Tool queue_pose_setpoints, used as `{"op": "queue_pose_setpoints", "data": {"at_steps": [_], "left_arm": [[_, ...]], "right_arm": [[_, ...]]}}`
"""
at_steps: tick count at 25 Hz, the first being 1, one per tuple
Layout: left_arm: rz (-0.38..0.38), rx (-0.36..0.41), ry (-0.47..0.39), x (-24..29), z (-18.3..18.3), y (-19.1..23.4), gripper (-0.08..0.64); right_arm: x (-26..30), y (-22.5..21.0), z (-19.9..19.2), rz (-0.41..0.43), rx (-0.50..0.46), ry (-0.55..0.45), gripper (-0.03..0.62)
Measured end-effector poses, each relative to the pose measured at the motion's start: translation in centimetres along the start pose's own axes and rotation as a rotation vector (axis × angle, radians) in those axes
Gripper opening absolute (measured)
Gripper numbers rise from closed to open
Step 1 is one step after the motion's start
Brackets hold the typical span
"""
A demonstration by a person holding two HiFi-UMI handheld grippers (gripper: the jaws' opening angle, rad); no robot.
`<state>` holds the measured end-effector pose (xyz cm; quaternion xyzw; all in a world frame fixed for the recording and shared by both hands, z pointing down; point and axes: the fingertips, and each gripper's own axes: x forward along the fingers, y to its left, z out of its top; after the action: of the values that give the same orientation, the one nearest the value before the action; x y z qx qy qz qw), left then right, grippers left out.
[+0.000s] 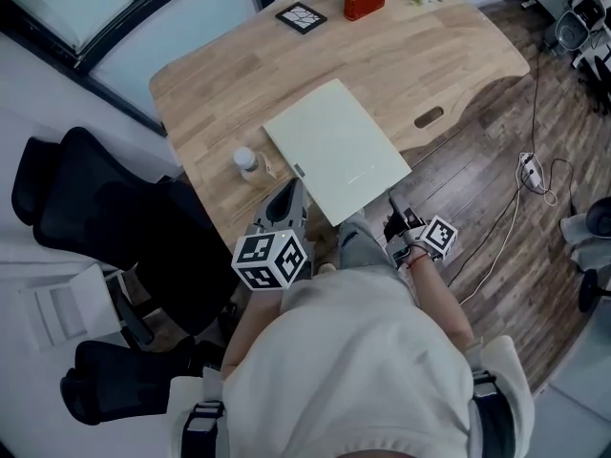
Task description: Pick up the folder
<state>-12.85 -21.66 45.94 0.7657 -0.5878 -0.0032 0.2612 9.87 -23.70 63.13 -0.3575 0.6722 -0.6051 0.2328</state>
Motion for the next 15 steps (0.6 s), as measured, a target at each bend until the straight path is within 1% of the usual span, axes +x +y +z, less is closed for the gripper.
{"op": "queue_pose_setpoints", "data": {"at_steps": [4,7,10,15], "left_arm": [[0.006,0.003,0.006,0.3,0.0,0.2,0.021],[0.013,0.004,0.008,0.5,0.1,0.5,0.021],[0.019,0.006,0.009,0.8,0.2,0.8,0.021],[0.03,0.007,0.007,1.2,0.4,1.0,0.021]], "right_arm": [[1.1,-0.6,-0.4,0.016,0.043,0.025,0.406],[2.2,-1.1,-0.3,0.011,0.054,0.011,0.435],[3.4,-1.4,0.0,0.009,0.081,-0.004,0.443],[5.0,-2.0,0.5,0.009,0.099,-0.014,0.448]]}}
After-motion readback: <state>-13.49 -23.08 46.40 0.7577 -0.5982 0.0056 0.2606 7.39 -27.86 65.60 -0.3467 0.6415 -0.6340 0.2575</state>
